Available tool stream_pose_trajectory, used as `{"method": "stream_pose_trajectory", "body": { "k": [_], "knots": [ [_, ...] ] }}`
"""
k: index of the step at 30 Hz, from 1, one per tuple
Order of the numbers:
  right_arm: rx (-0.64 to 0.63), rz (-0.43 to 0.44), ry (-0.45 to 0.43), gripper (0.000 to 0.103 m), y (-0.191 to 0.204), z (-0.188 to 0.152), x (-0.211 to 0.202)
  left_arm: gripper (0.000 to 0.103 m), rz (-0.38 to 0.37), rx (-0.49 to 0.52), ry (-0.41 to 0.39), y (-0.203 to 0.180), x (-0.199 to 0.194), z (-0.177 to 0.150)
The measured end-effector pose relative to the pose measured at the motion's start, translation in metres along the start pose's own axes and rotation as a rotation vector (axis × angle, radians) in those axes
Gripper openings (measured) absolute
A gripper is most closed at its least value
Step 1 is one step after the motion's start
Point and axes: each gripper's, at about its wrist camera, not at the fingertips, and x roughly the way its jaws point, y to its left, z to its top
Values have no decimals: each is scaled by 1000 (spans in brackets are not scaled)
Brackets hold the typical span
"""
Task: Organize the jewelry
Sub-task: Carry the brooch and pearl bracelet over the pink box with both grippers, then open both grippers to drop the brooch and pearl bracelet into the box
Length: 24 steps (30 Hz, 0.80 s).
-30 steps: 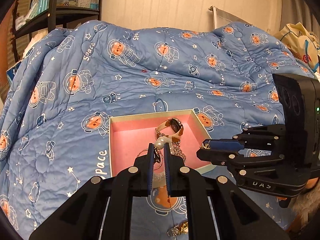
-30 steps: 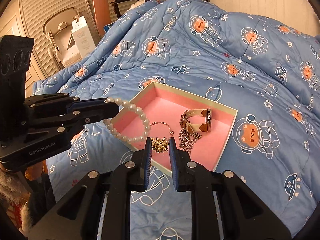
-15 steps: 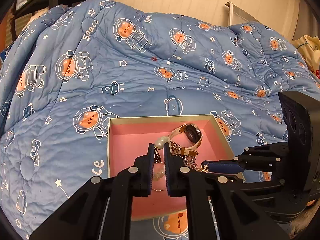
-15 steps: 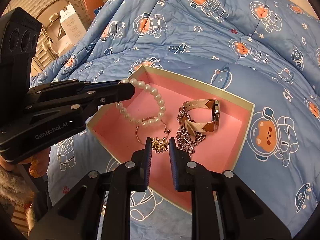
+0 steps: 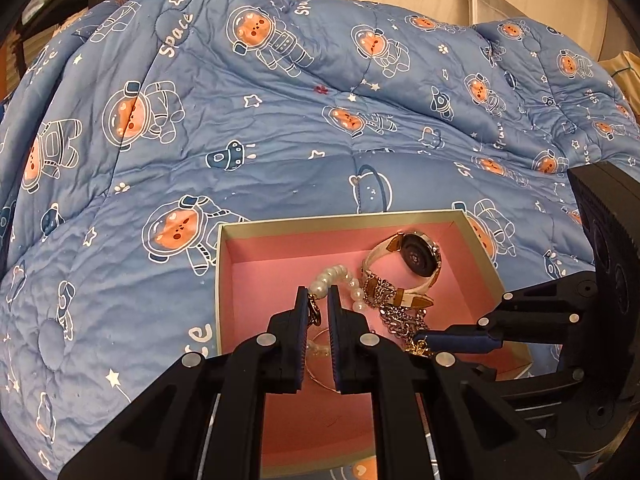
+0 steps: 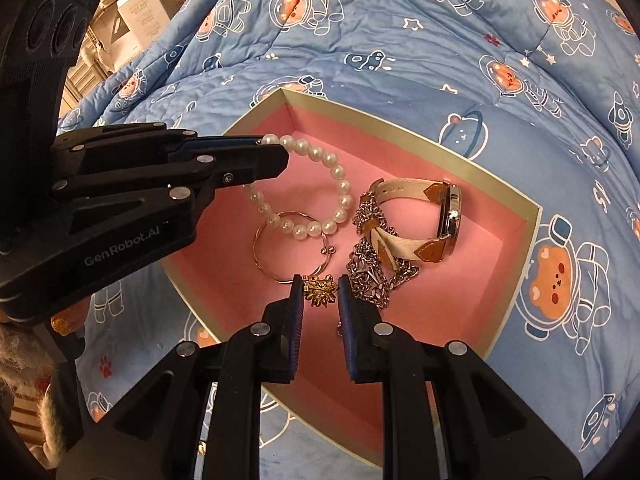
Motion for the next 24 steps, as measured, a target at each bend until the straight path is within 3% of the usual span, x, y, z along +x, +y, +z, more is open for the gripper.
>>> {"method": "stream_pose_trajectory", "body": {
  "k": [13, 15, 17, 19, 24],
  "knots": [
    [-65, -43, 46, 18, 2, 6, 10, 10, 17, 9, 18, -3, 10, -2],
    [-83, -55, 46, 18, 4, 6, 9, 18, 24, 15, 12, -4, 9, -2],
    [-95, -54, 45, 20, 5, 5, 9, 37, 22, 12, -7, -4, 5, -1],
    [-91, -51, 41, 38, 3, 5, 8, 44, 6, 3, -34, -3, -1, 0],
    [-71, -44, 6, 43, 2, 6, 1, 58, -3, -18, -81, -2, -15, 2]
  ]
}}
